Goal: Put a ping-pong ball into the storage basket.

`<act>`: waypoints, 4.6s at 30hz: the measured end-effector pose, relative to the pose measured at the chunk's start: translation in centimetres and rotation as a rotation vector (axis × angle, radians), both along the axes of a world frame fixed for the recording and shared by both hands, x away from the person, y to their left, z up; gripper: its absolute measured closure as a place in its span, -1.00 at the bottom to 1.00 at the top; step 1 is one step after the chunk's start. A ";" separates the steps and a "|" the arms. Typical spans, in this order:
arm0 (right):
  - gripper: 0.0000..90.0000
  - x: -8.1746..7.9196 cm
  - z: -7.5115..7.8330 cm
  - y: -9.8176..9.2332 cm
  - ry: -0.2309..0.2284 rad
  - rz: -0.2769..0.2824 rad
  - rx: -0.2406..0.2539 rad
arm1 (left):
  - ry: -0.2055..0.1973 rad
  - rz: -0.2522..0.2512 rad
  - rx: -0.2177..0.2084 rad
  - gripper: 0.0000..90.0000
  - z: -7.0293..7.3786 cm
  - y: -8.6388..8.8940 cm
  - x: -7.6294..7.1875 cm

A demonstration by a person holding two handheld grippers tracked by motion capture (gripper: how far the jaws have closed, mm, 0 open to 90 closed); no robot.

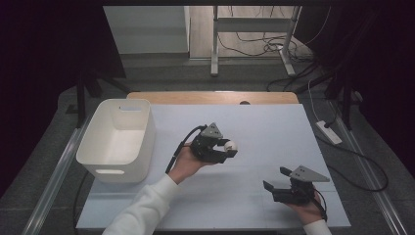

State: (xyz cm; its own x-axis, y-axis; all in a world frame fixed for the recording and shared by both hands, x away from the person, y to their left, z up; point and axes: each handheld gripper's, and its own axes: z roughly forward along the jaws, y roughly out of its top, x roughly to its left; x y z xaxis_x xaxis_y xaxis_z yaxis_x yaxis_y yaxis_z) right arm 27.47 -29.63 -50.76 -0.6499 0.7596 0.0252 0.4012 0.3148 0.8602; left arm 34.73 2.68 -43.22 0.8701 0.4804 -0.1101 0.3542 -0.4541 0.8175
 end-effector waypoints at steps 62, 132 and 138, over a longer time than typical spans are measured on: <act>-0.67 0.0 0.0 0.1 0.002 -0.005 -0.005 | -0.072 0.120 -0.066 0.13 4.3 6.1 -0.1; -0.67 0.1 -0.1 0.1 0.000 -0.005 -0.008 | -0.130 0.272 -0.118 0.13 7.0 11.4 0.2; -0.67 0.1 0.0 0.1 0.000 -0.006 -0.006 | -0.132 0.296 -0.118 0.13 7.1 12.2 0.3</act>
State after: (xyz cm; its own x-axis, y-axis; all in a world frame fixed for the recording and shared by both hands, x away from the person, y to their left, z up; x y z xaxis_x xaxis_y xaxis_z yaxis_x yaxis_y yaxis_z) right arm 27.56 -29.55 -50.79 -0.6453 0.7636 0.0210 0.4033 0.3172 0.8583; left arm 35.01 14.90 -36.14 0.7054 0.7047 -0.0759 0.3445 -0.2473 0.9057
